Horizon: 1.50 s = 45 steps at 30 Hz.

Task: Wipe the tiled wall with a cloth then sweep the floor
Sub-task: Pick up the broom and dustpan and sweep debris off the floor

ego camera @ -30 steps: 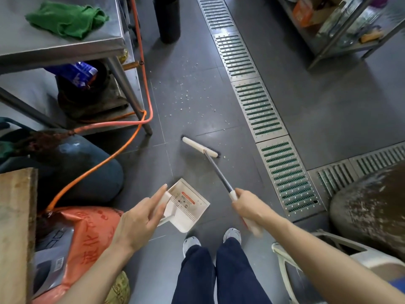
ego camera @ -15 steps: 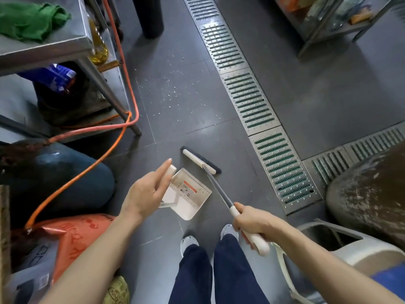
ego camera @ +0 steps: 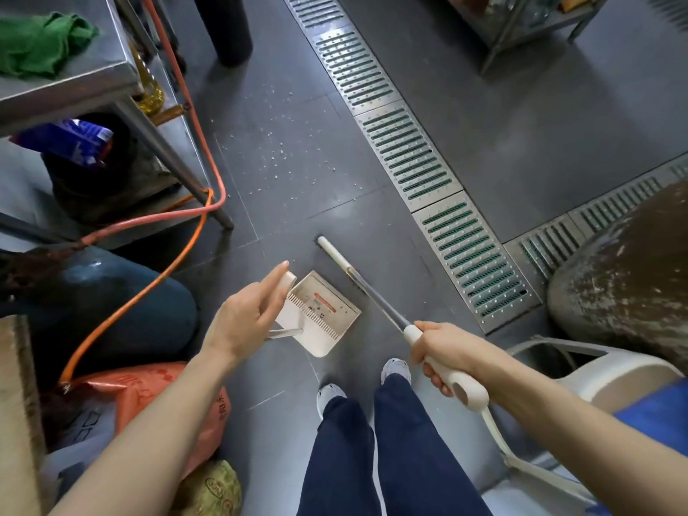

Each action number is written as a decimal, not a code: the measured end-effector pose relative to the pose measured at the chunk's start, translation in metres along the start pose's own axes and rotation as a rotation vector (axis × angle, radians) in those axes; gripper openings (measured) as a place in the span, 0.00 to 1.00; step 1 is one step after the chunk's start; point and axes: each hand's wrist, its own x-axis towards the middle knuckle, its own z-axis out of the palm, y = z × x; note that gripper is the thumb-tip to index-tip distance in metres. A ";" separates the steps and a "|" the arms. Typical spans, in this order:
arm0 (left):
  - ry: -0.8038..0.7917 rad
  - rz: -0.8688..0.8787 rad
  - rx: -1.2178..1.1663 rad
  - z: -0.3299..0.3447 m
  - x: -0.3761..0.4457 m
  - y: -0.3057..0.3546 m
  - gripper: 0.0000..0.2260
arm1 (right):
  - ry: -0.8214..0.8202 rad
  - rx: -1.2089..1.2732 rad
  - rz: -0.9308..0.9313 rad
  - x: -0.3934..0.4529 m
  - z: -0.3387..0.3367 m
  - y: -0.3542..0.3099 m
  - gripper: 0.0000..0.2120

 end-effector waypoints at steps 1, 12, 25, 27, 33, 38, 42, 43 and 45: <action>-0.007 0.018 0.003 -0.002 -0.003 -0.002 0.17 | 0.031 0.005 -0.003 0.002 -0.003 0.004 0.17; -0.070 0.149 0.060 -0.005 -0.036 -0.011 0.20 | 0.245 -0.079 0.044 0.037 -0.044 0.084 0.08; 0.046 0.112 0.085 -0.009 -0.107 0.000 0.23 | -0.001 0.232 0.081 -0.011 0.012 0.117 0.07; 0.058 0.111 0.037 -0.011 -0.120 -0.001 0.21 | 0.030 0.204 0.058 -0.019 0.010 0.116 0.07; -0.021 0.111 0.029 -0.017 -0.147 -0.024 0.20 | 0.169 -0.117 -0.046 -0.025 0.009 0.104 0.05; -0.076 0.092 0.051 -0.008 -0.161 -0.045 0.23 | 0.161 -0.209 -0.003 -0.003 0.030 0.118 0.09; -0.027 0.021 0.043 -0.010 -0.163 -0.046 0.20 | -0.007 -0.093 0.055 -0.010 0.073 0.123 0.14; -0.015 0.002 0.035 -0.009 -0.163 -0.044 0.20 | -0.039 -0.120 0.055 -0.013 0.084 0.122 0.15; 0.011 -0.017 0.026 -0.006 -0.165 -0.037 0.21 | -0.086 -0.182 0.049 -0.023 0.102 0.119 0.18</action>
